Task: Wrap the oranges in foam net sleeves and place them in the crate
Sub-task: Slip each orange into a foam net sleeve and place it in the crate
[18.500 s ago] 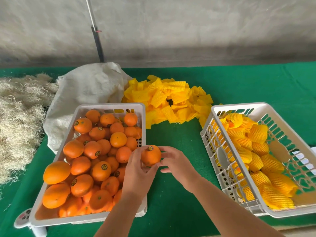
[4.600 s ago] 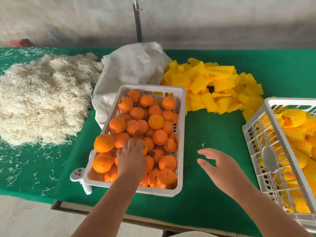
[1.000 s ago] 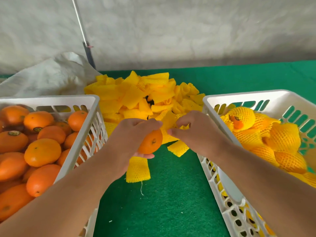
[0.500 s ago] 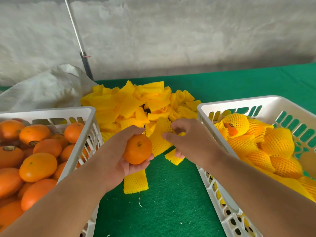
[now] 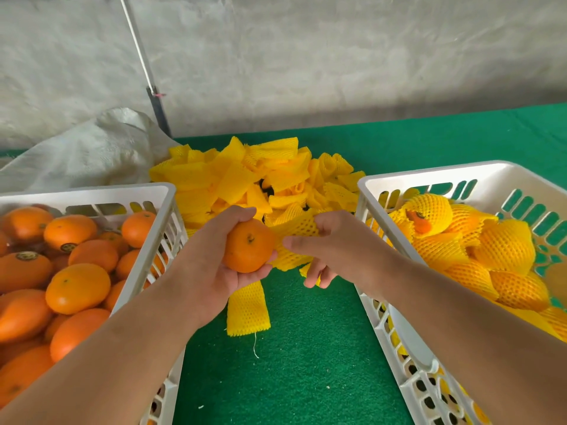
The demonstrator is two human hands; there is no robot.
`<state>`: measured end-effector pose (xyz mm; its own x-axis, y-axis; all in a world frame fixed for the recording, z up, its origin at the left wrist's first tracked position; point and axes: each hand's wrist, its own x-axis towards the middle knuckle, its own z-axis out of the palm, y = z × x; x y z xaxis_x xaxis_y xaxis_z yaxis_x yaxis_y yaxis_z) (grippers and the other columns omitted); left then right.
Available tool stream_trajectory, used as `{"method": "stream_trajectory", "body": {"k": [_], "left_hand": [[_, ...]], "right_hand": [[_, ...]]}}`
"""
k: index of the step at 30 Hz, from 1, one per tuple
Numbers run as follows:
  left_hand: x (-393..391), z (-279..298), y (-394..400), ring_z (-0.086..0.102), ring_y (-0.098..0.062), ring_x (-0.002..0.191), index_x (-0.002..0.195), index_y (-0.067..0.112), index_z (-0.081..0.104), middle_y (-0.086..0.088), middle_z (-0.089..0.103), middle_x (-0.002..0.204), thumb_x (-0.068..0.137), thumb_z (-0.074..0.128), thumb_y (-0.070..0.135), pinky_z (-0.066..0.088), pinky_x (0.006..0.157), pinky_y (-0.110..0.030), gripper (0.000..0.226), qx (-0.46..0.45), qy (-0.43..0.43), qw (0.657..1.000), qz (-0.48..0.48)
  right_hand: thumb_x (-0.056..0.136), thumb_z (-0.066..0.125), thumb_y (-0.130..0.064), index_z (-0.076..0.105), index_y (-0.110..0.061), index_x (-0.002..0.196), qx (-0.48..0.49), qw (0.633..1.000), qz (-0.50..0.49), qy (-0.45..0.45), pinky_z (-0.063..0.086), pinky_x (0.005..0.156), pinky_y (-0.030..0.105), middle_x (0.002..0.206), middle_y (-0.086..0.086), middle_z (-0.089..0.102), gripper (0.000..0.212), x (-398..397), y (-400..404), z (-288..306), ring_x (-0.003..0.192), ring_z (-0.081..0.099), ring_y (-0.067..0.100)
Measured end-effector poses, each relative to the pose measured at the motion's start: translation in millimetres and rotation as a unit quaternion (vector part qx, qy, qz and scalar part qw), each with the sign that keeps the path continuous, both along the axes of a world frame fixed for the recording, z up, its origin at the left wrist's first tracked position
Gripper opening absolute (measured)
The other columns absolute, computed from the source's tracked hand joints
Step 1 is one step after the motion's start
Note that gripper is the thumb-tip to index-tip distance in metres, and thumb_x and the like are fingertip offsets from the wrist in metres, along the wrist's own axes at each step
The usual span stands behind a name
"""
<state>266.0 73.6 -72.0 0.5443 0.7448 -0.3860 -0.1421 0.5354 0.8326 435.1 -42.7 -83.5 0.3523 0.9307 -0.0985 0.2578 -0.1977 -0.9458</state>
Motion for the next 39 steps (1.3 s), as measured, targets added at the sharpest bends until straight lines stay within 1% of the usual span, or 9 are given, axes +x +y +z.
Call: {"method": "stream_trajectory", "body": {"k": [6,12,16,19,22,27,31,35,39], "left_hand": [[0,7,-5,0.08,-0.037,0.085,0.13,0.017,0.067,-0.018,0.078,0.11,0.056,0.088,0.038,0.061,0.057,-0.039,0.079,0.024,-0.009,1.0,0.006],[2,11,-12,0.078,-0.029,0.084,0.084,0.023,0.085,-0.015,0.079,0.112,0.066,0.079,0.036,0.061,0.057,-0.036,0.023,0.05,0.0,0.996,-0.08],[2,12,-9,0.073,-0.029,0.091,0.082,0.025,0.084,-0.012,0.072,0.126,0.064,0.082,0.033,0.059,0.055,-0.035,0.02,0.077,0.018,0.995,-0.054],[0,12,-11,0.075,-0.025,0.091,0.088,0.025,0.086,-0.009,0.073,0.126,0.07,0.081,0.031,0.058,0.058,-0.034,0.02,0.084,0.009,0.994,-0.062],[-3,14,-11,0.077,-0.023,0.087,0.103,0.022,0.084,-0.012,0.074,0.124,0.075,0.074,0.04,0.058,0.059,-0.033,0.035,0.1,-0.009,0.994,-0.045],[-7,20,-10,0.078,-0.027,0.088,0.115,0.021,0.081,-0.01,0.074,0.12,0.08,0.071,0.041,0.058,0.058,-0.033,0.042,0.112,-0.027,0.993,-0.019],[-6,21,-13,0.078,-0.03,0.092,0.117,0.021,0.081,-0.012,0.071,0.126,0.076,0.074,0.041,0.058,0.058,-0.033,0.046,0.1,-0.001,0.995,-0.027],[-3,25,-17,0.072,-0.028,0.086,0.123,0.022,0.076,-0.006,0.069,0.117,0.064,0.076,0.035,0.057,0.051,-0.032,0.06,0.091,0.043,0.994,-0.034],[-3,29,-21,0.075,-0.034,0.08,0.125,0.024,0.068,-0.012,0.072,0.115,0.088,0.077,0.025,0.055,0.052,-0.031,0.037,0.093,0.07,0.99,-0.074]], "right_hand": [[0.096,0.076,-0.035,0.072,-0.009,0.108,-0.002,1.0,-0.027,-0.002,0.051,0.049,0.018,0.075,0.0,0.079,0.029,0,-1,2,0.07,0.079,0.014],[0.096,0.074,-0.039,0.072,-0.013,0.105,0.004,0.999,-0.005,-0.054,0.053,0.051,0.017,0.084,-0.004,0.08,0.027,-1,-3,3,0.073,0.076,0.003],[0.095,0.073,-0.046,0.068,-0.023,0.1,0.007,0.996,0.007,-0.093,0.053,0.05,0.017,0.076,-0.004,0.079,0.023,-7,-3,2,0.063,0.074,0.004],[0.097,0.072,-0.045,0.063,-0.037,0.119,0.036,0.996,0.025,-0.083,0.054,0.049,0.02,0.093,-0.013,0.078,0.025,-9,-3,5,0.065,0.077,0.013],[0.095,0.073,-0.053,0.059,-0.054,0.097,0.013,0.997,0.04,-0.069,0.054,0.05,0.02,0.079,-0.007,0.078,0.014,-10,-4,6,0.059,0.076,0.015],[0.085,0.072,-0.072,0.053,-0.018,0.104,-0.087,0.987,0.057,-0.123,0.059,0.065,0.045,0.059,0.012,0.069,0.06,-13,-7,3,0.051,0.073,0.016],[0.089,0.076,-0.059,0.059,-0.023,0.072,-0.021,0.993,-0.001,-0.12,0.048,0.05,0.028,0.05,0.001,0.055,0.043,-10,-5,3,0.046,0.063,0.006],[0.084,0.082,-0.053,0.072,-0.013,0.082,0.051,0.993,-0.005,-0.104,0.031,0.051,0.034,0.054,-0.006,0.048,0.041,-6,-3,0,0.049,0.039,0.012],[0.093,0.078,-0.042,0.071,-0.02,0.077,0.031,0.995,-0.023,-0.091,0.043,0.048,0.026,0.051,-0.002,0.058,0.028,-5,-3,2,0.043,0.055,0.012]]}}
